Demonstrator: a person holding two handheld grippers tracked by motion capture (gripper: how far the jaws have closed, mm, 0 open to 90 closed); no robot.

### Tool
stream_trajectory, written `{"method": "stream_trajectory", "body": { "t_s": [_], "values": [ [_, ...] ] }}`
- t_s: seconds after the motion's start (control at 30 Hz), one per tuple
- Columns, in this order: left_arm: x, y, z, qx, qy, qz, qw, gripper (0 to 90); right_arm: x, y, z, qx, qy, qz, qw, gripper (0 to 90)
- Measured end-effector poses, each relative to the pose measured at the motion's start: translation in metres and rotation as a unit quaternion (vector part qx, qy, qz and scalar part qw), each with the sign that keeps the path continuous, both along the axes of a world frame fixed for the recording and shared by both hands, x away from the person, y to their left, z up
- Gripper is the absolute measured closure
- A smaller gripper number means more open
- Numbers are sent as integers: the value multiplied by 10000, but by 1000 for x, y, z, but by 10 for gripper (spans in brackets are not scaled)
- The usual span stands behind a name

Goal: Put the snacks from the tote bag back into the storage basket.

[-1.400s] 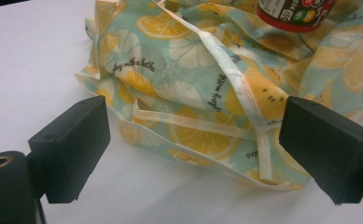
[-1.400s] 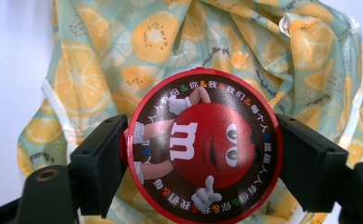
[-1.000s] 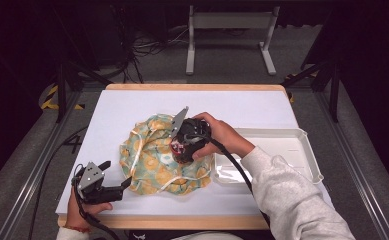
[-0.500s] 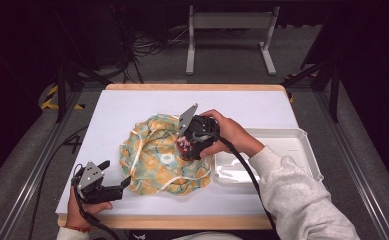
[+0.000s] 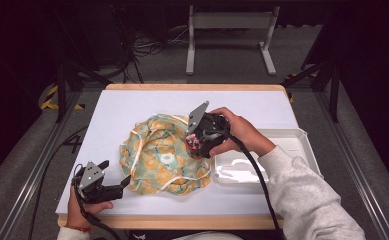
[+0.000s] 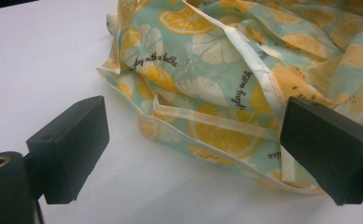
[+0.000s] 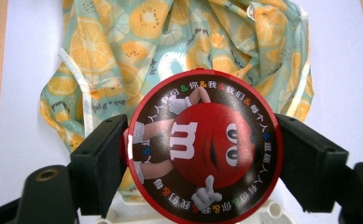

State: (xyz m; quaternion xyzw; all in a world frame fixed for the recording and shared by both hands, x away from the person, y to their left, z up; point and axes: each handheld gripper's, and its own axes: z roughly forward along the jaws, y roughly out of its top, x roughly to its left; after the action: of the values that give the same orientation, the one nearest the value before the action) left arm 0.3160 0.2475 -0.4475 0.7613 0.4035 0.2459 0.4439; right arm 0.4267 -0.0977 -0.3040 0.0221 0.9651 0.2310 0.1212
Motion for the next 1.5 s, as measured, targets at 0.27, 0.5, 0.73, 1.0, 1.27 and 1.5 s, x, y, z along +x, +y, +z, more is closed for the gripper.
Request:
{"method": "stream_trajectory", "body": {
  "t_s": [0.27, 0.5, 0.73, 1.0, 1.27, 1.5],
  "values": [
    [1, 0, -1, 75, 25, 83, 9999, 89, -3, -18, 6, 84, -64, -33, 9999, 235],
    [1, 0, -1, 96, 38, 58, 9999, 89, -3, -38, 8, -69, -36, -189, 9998, 235],
    [2, 0, -1, 128, 47, 72, 9999, 89, -1, -54, 7, -152, -77, -271, 9995, 235],
    [1, -1, -1, 122, 41, 29, 9999, 90, 2, -78, 2, -319, 32, -477, 9983, 236],
    [1, -2, -1, 127, 52, 15, 9999, 91, 7, -99, -9, -496, 171, -601, 9968, 236],
    [1, -2, -1, 127, 44, 14, 9999, 91, 10, -111, -17, -618, 294, -713, 9951, 235]
  ]
}}
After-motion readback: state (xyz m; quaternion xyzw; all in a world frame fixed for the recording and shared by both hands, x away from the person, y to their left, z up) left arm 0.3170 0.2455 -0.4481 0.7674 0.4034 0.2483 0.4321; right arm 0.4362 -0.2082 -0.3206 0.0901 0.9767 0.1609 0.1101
